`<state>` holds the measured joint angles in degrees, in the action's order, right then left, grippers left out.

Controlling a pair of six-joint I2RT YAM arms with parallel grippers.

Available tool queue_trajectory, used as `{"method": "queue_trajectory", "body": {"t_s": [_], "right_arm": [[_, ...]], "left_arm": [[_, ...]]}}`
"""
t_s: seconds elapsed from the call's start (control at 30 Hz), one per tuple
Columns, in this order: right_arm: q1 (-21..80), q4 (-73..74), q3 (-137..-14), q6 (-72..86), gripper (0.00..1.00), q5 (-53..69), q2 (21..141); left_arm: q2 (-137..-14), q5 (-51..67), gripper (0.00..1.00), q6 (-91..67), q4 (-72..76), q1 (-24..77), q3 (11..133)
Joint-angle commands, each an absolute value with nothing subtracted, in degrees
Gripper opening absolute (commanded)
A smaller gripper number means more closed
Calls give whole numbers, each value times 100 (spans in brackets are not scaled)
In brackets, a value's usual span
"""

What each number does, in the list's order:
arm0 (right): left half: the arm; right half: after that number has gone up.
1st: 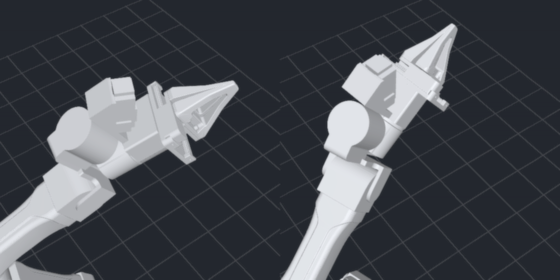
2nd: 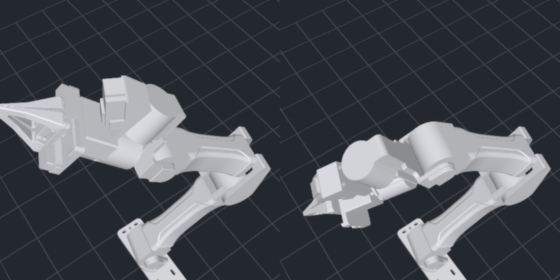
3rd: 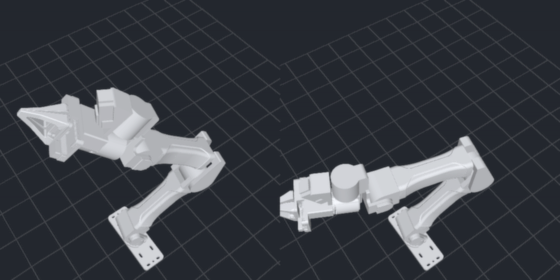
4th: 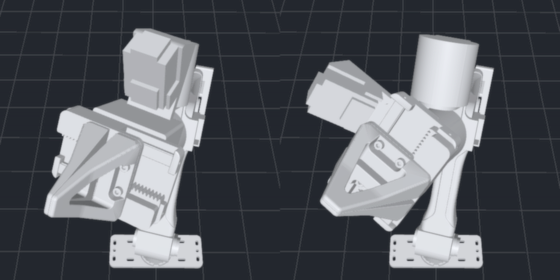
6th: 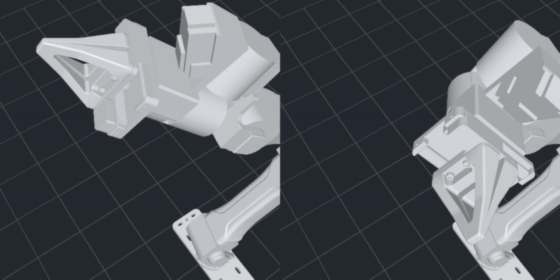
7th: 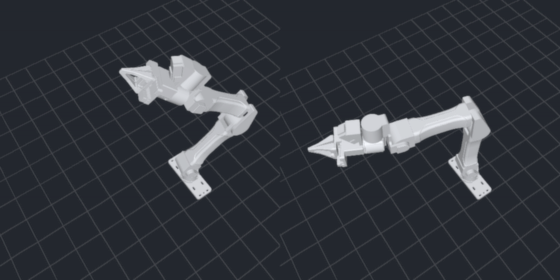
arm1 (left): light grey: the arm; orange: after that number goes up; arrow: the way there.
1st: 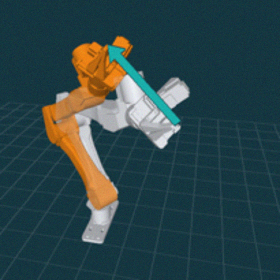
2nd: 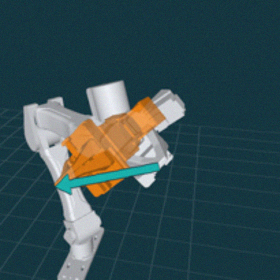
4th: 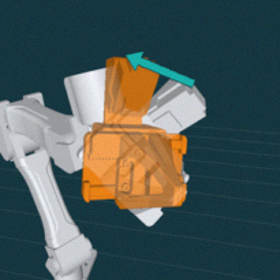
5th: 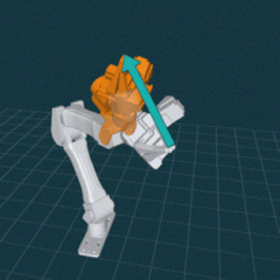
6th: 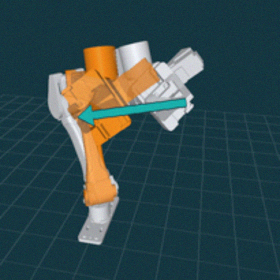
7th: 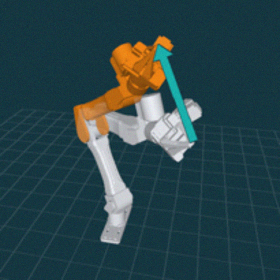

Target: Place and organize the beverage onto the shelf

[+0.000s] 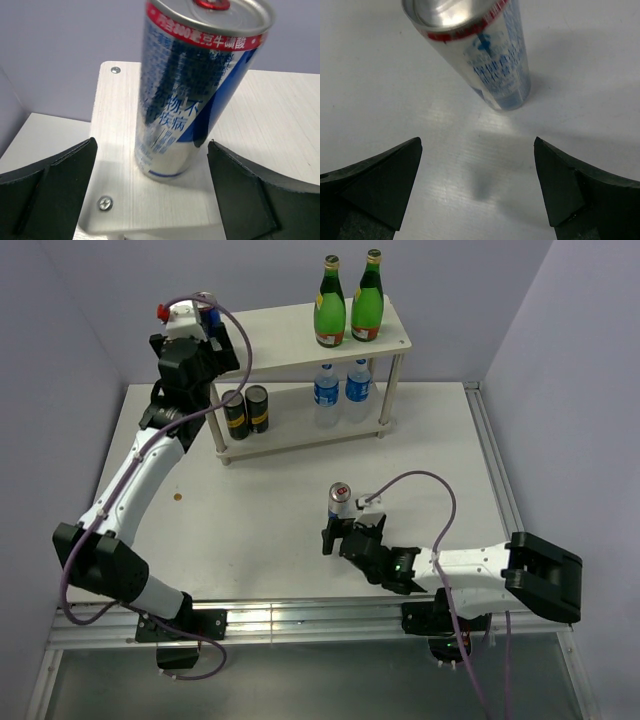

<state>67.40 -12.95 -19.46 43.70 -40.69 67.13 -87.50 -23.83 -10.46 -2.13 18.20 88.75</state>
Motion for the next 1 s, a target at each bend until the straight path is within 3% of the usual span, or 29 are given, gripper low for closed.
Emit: {"method": "queue_trajectory", "body": {"t_s": [0.0,0.4,0.47,0.5,0.57,0.6,0.67,0.7,0.8,0.97], "right_arm": [[6540,-2056,-2443,4087,100,-4491,7205],[5467,-2768,-3515,3621,100,-4385,9016],[5370,-2934,-3656,3568,95,-4377,9219],[5353,-2996,-3691,3551,91,-4377,9411],[5300,-2971,-3884,3568,73,-4412,9658],[5291,-2953,-3972,3594,59,-4412,9720],[5300,-2918,-4008,3603,43,-4377,9765],[5309,-2874,-4051,3621,25,-4342,9739],[5387,-2576,-4157,3552,3,-4420,9449],[5739,-1540,-5113,3086,0,-4606,8563]], "left_arm": [[-8079,-2452,99,-1248,-141,1811,8649],[-6303,-2452,99,-2039,-395,1819,7419],[-5918,-2400,99,-2126,-491,1819,7216],[-5793,-2391,99,-2144,-510,1828,7129],[-5460,-2373,99,-2206,-658,1837,6944],[-5380,-2373,99,-2241,-729,1837,6891],[-5177,-2312,99,-2320,-1009,1837,6882],[-5116,-2285,99,-2346,-1098,1846,6847],[-4835,-2224,99,-2513,-1510,1854,6777],[-4307,-1969,99,-2961,-2275,1854,6539]]}}
